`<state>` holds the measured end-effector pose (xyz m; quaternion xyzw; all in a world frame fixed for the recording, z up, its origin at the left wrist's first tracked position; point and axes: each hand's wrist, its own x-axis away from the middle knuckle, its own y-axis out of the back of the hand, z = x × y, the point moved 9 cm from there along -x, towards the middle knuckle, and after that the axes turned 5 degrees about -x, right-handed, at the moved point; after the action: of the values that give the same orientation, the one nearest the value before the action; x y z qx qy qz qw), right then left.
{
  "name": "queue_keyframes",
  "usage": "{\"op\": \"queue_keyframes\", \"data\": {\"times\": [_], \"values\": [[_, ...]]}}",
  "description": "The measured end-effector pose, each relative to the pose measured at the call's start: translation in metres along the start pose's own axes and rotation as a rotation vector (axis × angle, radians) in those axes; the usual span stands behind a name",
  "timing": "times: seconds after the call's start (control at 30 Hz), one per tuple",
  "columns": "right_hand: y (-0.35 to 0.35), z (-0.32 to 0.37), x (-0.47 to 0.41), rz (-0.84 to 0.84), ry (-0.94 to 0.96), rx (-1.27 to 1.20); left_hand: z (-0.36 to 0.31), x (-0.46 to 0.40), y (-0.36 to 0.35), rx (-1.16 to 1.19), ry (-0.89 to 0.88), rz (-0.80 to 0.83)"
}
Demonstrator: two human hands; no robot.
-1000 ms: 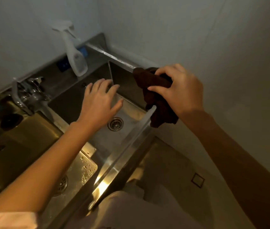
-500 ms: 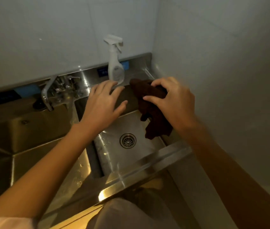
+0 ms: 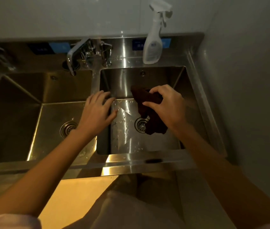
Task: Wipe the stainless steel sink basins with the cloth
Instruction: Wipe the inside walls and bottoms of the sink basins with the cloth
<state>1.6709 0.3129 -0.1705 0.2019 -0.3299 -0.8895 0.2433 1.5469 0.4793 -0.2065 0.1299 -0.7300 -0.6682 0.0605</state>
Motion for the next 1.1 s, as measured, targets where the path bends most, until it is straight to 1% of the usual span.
{"op": "queue_keyframes", "data": {"times": [0.23,0.33,0.47,0.67,0.73,0.93,1.1], "values": [[-0.078,-0.034,-0.019,0.034,-0.065,-0.019,0.051,-0.004,-0.066,-0.052,0.006,0.141],[-0.113,-0.049,-0.026,0.070,-0.102,-0.020,0.073,-0.005,-0.086,-0.058,0.045,0.169],[-0.150,-0.066,-0.037,0.090,-0.120,-0.023,0.091,-0.013,-0.108,-0.074,0.038,0.184],[-0.174,-0.088,-0.056,0.105,-0.154,-0.060,0.081,-0.042,-0.120,-0.061,-0.069,0.177],[-0.181,-0.094,-0.063,0.121,-0.158,-0.085,0.077,-0.053,-0.124,-0.088,-0.100,0.188],[-0.203,-0.100,-0.077,0.172,-0.110,-0.133,0.082,-0.074,-0.137,-0.148,-0.105,0.199],[-0.218,-0.110,-0.094,0.171,-0.104,-0.186,0.087,-0.075,-0.140,-0.098,-0.151,0.198]]}}
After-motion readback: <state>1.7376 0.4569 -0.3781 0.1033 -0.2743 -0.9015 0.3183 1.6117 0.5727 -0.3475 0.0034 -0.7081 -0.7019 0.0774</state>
